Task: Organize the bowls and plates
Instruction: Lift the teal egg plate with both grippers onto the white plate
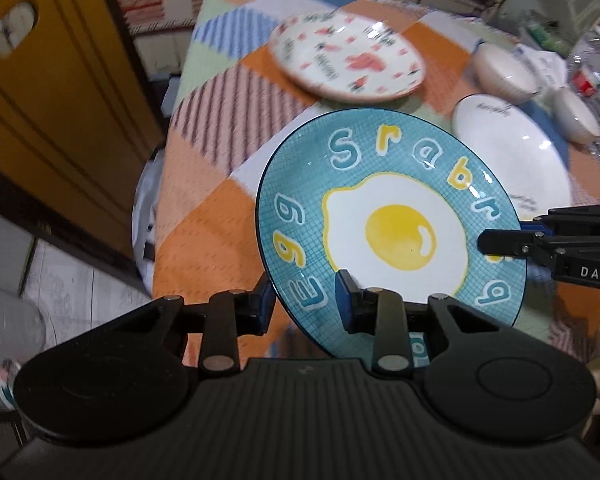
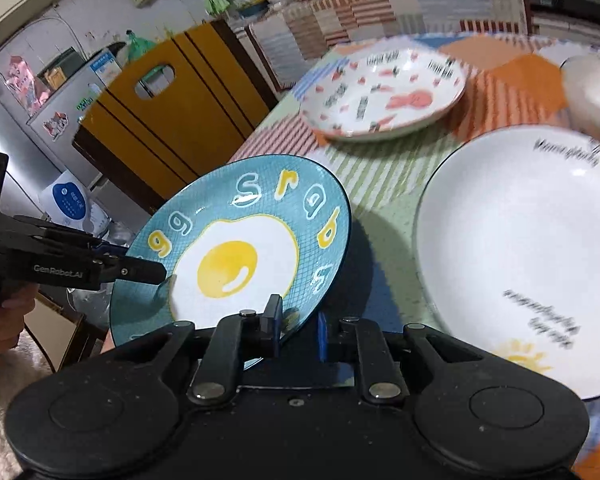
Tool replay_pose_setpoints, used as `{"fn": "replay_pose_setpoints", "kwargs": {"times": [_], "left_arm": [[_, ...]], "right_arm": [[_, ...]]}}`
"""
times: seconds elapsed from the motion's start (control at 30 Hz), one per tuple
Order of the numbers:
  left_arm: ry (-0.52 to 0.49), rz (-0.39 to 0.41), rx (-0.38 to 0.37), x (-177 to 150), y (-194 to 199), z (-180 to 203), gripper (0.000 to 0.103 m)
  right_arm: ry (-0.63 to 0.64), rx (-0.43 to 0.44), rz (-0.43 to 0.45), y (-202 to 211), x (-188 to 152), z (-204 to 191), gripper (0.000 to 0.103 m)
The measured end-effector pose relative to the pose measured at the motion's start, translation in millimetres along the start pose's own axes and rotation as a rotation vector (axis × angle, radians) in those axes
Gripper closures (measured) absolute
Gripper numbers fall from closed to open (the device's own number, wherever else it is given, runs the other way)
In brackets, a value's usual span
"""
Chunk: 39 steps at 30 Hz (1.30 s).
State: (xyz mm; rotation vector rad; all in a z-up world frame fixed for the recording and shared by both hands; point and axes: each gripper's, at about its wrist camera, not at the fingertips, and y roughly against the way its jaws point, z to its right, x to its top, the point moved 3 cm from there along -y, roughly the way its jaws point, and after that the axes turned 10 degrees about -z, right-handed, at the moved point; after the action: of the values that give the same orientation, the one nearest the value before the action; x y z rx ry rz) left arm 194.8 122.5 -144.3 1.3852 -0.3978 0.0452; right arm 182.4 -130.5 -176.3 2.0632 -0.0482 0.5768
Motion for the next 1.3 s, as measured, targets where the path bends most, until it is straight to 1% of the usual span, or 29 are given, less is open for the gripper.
{"fn": "replay_pose_setpoints", "kwargs": {"times": [0.1, 0.23, 0.33, 0.37, 0.43, 0.5, 0.6, 0.73, 0.83, 0.93, 1.03, 1.17, 1.3], "left_arm": [[-0.047, 0.037, 0.003, 11, 13, 20, 0.073], [-0.077, 0.055, -0.042, 32, 17, 41, 0.073], [-0.171, 0.11, -0.023, 44, 13, 64, 0.073], [-0.19, 0.113, -0.025, 48, 9, 70, 0.073], [-0.206, 0.099, -0.05, 56, 1, 80, 0.073], [-0.216, 0.087, -0.074, 65, -5, 90, 0.073], [-0.248, 0.069, -0.087, 78, -17, 107, 0.073], [-0.25, 0.037, -0.115, 91, -35, 123, 0.073], [-0.273, 0.034, -0.111, 96, -46, 137, 0.073], [-0.272, -0.003, -0.131, 100, -56, 146, 0.073], [-0.268, -0.033, -0.133, 102, -65, 153, 0.073], [-0.25, -0.082, -0.135, 103, -74, 159, 0.073], [-0.245, -0.107, -0.133, 99, -80, 161, 0.073]], "right_arm": [[-0.008, -0.003, 0.03, 21, -1, 5, 0.081], [-0.036, -0.023, 0.075, 49, -4, 17, 0.081], [-0.039, -0.029, 0.08, 66, -5, 29, 0.081], [-0.048, -0.029, 0.082, 71, -6, 34, 0.081], [-0.06, -0.042, 0.089, 81, -6, 42, 0.081], [-0.056, -0.072, 0.089, 89, -7, 50, 0.081], [-0.089, -0.105, 0.094, 98, -8, 65, 0.081], [-0.139, -0.136, 0.093, 103, -12, 87, 0.081], [-0.181, -0.156, 0.088, 104, -14, 100, 0.081], [-0.221, -0.173, 0.081, 104, -15, 116, 0.081], [-0.248, -0.194, 0.068, 104, -17, 127, 0.081], [-0.281, -0.231, 0.061, 102, -18, 135, 0.081], [-0.307, -0.254, 0.051, 97, -22, 136, 0.081]]}}
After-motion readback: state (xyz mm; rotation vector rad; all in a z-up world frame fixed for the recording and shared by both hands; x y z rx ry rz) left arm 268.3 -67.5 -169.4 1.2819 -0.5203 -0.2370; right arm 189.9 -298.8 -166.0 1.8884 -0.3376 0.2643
